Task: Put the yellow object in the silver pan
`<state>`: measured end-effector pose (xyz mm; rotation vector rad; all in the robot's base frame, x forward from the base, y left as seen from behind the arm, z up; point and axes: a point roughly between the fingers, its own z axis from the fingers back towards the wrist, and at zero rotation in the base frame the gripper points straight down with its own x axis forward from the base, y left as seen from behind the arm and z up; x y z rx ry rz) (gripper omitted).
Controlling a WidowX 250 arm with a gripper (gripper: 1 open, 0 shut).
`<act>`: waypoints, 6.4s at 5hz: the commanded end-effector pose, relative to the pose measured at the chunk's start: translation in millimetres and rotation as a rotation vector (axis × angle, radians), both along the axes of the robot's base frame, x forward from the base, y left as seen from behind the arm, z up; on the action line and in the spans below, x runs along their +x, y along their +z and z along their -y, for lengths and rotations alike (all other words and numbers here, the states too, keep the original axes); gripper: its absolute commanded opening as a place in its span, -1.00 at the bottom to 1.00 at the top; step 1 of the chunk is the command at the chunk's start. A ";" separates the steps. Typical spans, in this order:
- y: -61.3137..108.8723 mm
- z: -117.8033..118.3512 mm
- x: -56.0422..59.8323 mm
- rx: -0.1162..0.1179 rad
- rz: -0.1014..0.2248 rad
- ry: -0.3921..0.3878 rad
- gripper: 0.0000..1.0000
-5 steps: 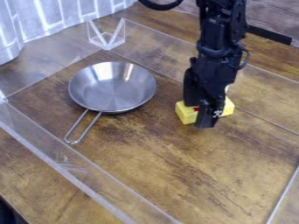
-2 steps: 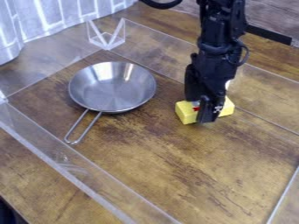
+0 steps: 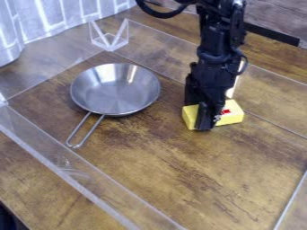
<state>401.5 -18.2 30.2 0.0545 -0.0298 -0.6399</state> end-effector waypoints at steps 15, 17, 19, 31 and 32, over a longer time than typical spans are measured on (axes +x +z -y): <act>121.8 -107.6 -61.0 0.135 0.062 0.223 -1.00; 107.2 -124.3 -60.8 0.138 0.044 0.233 -1.00; 91.4 -145.4 -67.3 0.147 0.018 0.247 -1.00; 13.5 -142.0 -18.3 0.128 -0.021 0.189 1.00; 8.6 -142.7 -16.9 0.126 -0.026 0.191 1.00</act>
